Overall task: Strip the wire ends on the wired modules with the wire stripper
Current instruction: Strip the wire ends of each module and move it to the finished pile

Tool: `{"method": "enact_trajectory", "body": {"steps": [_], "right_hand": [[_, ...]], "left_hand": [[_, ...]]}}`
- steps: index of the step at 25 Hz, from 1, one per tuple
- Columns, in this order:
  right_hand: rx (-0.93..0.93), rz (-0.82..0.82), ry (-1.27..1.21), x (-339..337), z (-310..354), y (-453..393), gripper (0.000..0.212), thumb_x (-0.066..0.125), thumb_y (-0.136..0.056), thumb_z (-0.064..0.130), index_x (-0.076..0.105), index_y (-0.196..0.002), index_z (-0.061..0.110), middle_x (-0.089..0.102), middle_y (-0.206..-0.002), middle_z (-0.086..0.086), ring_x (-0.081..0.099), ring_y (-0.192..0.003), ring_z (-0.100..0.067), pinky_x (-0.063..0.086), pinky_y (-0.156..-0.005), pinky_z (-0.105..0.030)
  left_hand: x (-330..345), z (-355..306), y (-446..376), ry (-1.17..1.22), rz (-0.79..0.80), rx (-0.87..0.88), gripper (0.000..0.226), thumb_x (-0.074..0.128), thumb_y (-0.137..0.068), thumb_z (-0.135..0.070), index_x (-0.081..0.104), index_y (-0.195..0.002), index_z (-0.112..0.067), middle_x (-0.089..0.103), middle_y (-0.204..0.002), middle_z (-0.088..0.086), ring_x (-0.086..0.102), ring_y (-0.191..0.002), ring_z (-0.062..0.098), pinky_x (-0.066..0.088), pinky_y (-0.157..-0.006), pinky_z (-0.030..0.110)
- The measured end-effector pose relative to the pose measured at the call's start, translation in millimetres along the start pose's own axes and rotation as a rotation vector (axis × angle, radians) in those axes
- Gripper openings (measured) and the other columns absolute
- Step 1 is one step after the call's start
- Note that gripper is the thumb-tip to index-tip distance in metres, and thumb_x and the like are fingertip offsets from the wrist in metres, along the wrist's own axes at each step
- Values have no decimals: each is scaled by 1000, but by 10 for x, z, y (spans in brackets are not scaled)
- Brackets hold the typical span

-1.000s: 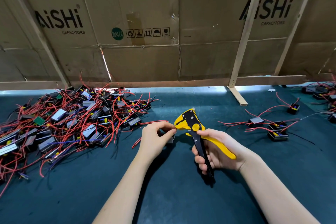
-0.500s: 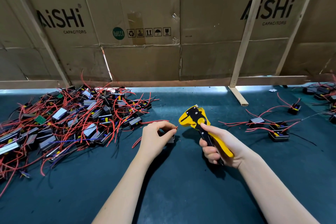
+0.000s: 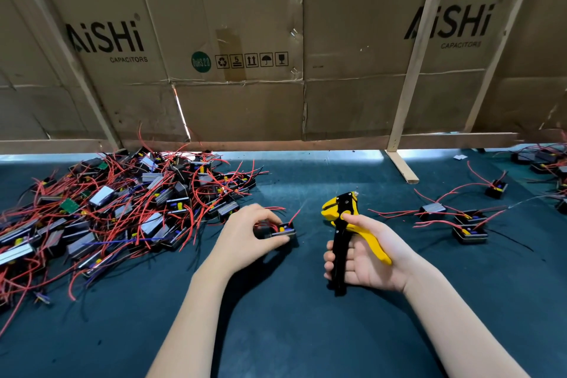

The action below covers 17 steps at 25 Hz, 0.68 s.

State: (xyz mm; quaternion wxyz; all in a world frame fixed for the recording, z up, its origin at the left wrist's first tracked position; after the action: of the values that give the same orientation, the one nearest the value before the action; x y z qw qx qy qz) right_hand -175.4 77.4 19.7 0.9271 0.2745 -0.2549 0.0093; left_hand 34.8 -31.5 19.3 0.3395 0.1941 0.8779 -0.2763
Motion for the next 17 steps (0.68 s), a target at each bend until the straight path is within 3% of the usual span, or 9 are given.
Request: {"method": "enact_trajectory", "body": {"steps": [2,5,8,10,12,13,15,17], "right_hand": [[8,-10,-9,-4,5,-10,53,64,-73,43,57,-95,-4,61,-81,-22,65,-69,-36,59,-71,-45],[-1,-31,-26,-9,-2,-43,48,57,-81,43,58,-92,-4,62,-80,-22,65,-68,-37,56,-74,-48],[-34,-29,-44,-11,8,-55,44,52,-84,41,60,-85,-2,60,-79,-22,62,-68,-36,53,-76,-48],[-44,-3,-33,1,2,-30,46,51,-77,42,63,-89,0,61,-85,-21,62,-73,-35,54,-74,-43],[-53,11,-33,-2,-10,-23,51,49,-74,47,69,-90,2,65,-89,-19,65,-76,-33,54,-68,-39],[-53,13,-35,-7,-10,-22,52,50,-73,48,70,-90,2,66,-87,-19,65,-75,-33,55,-67,-38],[-43,0,-25,-12,2,-32,51,52,-75,45,66,-91,-1,63,-83,-21,64,-70,-33,56,-67,-40],[-15,-26,-3,-4,13,-39,48,56,-75,42,60,-94,-3,61,-81,-22,64,-69,-34,56,-70,-44]], "left_hand": [[21,-192,-64,138,-93,26,18,85,-72,-35,76,-86,-26,62,-87,-8,58,-83,4,42,-76,18],[206,-652,-327,204,24,134,22,84,-74,-36,76,-89,-21,68,-82,-3,59,-74,7,46,-69,23],[543,-1189,-653,166,95,223,34,80,-79,-30,71,-108,-14,72,-99,2,64,-88,15,51,-83,35],[779,-1487,-783,151,166,191,68,72,-86,-30,42,-144,-12,56,-136,8,57,-117,21,43,-104,38],[931,-1585,-821,69,247,143,91,67,-90,-37,9,-156,-14,27,-158,5,33,-140,26,27,-113,43],[946,-1545,-812,15,244,138,92,65,-90,-39,5,-156,-15,22,-160,3,27,-142,26,23,-114,44],[829,-1295,-741,-88,185,126,80,63,-90,-40,21,-154,-16,32,-156,4,31,-139,26,24,-112,42],[557,-923,-624,-158,66,94,52,61,-91,-39,50,-138,-20,50,-141,1,42,-131,23,29,-109,38]]}}
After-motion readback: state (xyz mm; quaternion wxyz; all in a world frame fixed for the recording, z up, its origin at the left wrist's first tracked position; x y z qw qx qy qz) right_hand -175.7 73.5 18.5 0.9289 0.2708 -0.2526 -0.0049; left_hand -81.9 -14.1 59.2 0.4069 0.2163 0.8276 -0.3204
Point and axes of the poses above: each hand's wrist, its own y-axis away from the middle knuckle, its own x-axis out of the palm, z = x × y, the point moved 2 cm from there along -y, towards the middle knuckle
